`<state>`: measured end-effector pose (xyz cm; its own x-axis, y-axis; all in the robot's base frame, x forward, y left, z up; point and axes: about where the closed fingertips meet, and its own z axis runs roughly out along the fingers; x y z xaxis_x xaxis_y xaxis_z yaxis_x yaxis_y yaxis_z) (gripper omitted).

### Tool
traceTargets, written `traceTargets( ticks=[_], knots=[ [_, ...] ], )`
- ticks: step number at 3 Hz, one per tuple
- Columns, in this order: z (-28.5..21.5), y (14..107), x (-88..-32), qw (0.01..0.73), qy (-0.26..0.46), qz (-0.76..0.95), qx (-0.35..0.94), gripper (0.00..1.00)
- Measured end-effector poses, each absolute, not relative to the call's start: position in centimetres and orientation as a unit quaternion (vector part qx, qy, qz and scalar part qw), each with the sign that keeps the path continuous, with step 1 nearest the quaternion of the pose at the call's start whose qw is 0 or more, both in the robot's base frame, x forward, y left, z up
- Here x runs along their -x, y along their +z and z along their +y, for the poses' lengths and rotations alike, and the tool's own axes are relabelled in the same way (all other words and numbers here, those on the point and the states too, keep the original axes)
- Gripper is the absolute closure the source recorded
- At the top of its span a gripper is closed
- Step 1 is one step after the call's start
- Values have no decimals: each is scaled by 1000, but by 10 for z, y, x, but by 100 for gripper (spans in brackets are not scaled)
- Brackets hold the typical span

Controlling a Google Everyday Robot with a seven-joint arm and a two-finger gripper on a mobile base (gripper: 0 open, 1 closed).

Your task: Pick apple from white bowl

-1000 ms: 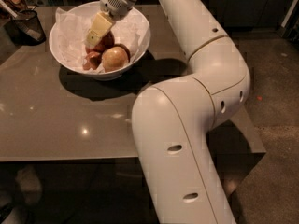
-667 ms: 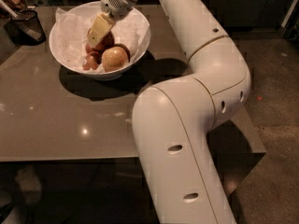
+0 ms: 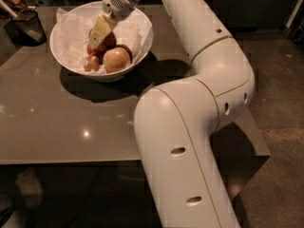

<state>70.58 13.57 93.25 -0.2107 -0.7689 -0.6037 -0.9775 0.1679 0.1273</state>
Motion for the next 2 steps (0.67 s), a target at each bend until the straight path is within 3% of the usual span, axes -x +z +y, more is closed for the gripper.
traceTargets(
  ticks=[1,2],
  knots=[
    [136,946,-711,231,251,736,585,100],
    [128,971,-708,260,246,732,580,100]
  ],
)
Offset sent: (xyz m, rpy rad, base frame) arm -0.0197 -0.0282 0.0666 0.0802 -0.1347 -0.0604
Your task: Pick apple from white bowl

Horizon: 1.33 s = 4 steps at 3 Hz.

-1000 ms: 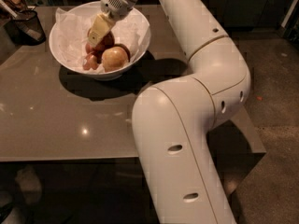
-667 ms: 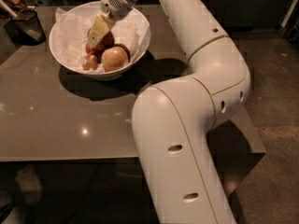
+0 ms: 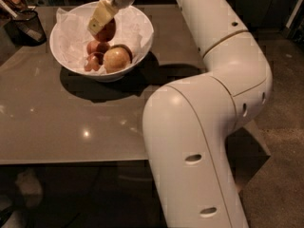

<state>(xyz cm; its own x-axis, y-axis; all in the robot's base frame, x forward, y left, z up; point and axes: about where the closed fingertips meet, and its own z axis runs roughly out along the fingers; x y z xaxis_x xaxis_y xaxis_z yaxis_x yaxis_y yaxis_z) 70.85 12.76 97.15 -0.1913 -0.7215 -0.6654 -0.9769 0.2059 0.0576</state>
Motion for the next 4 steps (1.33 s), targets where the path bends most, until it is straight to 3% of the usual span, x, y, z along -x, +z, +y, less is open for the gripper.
traceTargets(
  ticks=[4],
  knots=[
    [126,1041,-653,289,269,679,619,100]
  ],
)
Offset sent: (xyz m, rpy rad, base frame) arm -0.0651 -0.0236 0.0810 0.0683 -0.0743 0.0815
